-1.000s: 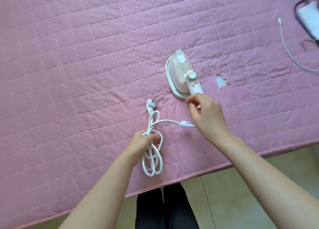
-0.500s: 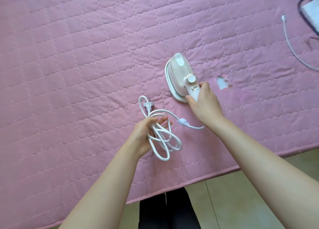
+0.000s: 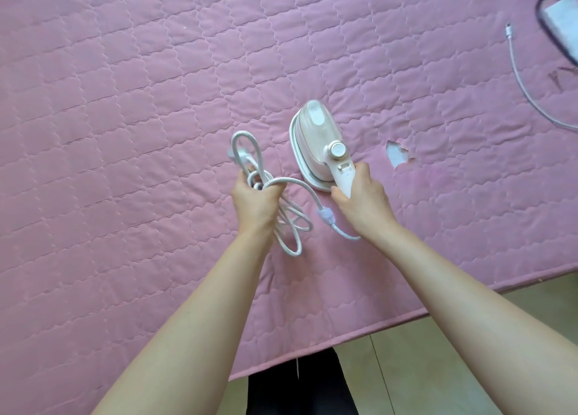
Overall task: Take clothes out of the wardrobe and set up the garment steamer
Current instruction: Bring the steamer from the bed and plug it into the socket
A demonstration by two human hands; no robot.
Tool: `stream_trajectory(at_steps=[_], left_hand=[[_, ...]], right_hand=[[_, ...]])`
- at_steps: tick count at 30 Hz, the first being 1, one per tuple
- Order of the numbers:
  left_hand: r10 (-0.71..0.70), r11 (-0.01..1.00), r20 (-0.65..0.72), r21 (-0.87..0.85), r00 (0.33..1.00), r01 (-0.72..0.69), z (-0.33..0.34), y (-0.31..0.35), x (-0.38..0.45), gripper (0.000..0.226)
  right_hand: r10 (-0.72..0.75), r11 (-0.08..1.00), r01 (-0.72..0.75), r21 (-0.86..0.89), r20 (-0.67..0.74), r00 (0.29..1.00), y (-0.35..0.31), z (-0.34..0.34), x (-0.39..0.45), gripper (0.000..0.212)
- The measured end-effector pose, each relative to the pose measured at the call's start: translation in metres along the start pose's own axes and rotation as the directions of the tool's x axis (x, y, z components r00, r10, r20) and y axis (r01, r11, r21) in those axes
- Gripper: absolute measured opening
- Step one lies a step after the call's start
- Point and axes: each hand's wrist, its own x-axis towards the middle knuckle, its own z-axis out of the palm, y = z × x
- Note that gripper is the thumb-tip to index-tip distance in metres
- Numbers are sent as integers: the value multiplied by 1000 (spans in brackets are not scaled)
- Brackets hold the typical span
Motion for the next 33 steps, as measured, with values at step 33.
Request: stream_trajectory(at_steps=[33], left_hand=[[-260, 953, 104, 187, 960, 238, 9, -26, 23, 13]], right_hand=[[30, 993, -17, 113, -111, 993, -5, -7, -25, 27]])
